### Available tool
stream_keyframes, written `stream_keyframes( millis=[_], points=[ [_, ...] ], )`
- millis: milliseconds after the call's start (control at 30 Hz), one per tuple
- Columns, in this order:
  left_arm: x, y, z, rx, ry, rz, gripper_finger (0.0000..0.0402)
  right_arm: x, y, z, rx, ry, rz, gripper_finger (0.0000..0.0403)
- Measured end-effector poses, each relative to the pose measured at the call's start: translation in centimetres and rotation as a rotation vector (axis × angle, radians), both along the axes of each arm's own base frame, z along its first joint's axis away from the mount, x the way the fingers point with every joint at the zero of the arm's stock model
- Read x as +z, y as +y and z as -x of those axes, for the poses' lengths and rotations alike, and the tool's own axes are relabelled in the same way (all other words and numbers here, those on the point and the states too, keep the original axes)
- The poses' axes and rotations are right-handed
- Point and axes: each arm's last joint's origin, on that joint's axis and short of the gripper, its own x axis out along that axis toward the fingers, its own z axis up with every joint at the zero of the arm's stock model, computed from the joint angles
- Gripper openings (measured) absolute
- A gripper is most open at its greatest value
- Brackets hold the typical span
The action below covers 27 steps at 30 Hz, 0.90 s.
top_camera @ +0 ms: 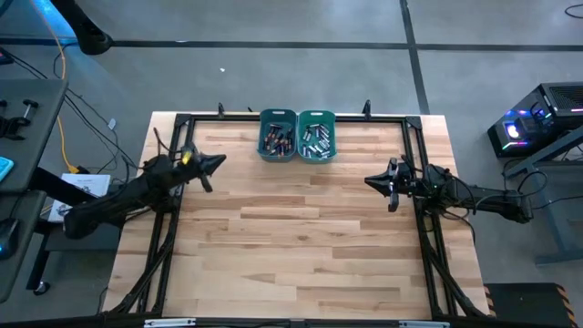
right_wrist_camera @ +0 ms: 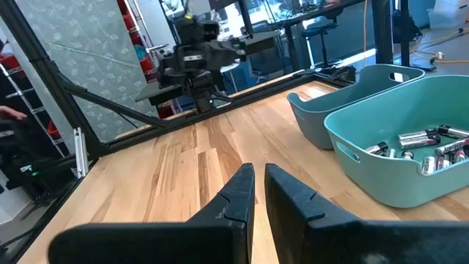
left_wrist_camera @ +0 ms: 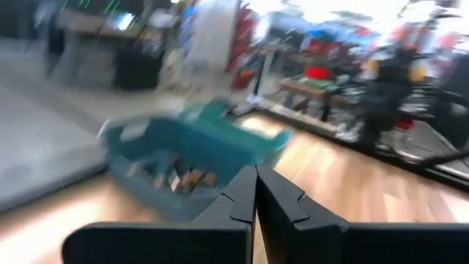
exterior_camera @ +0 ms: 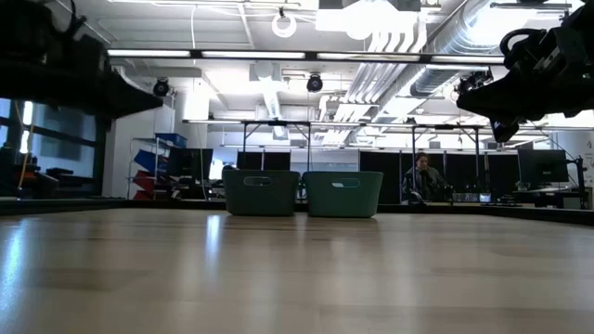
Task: Sort batteries
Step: Return to Home Position
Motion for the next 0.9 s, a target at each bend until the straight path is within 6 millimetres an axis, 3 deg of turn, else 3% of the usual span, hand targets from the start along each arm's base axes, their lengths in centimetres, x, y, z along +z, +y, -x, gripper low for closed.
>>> stream_keyframes(
  millis=[133,367,700,900],
  points=[
    [0.5,-1.3,-0.2,-0.127,0.004,-0.15,0.0,0.0,0.0,0.0,-0.003,-0.001,0.0,0.0028],
    [0.5,-3.5,-0.7,-0.342,-0.015,-0.132,0.0,0.0,0.0,0.0,-0.007,0.0,0.0,0.0028],
    [0.5,-4.6,-0.8,-0.457,-0.001,-0.21,0.0,0.0,0.0,0.0,-0.007,0.0,0.0,0.0028],
    [0.5,-5.1,-0.8,-0.513,-0.019,-0.161,0.0,0.0,0.0,0.0,-0.007,0.0,0.0,0.0028]
  ],
)
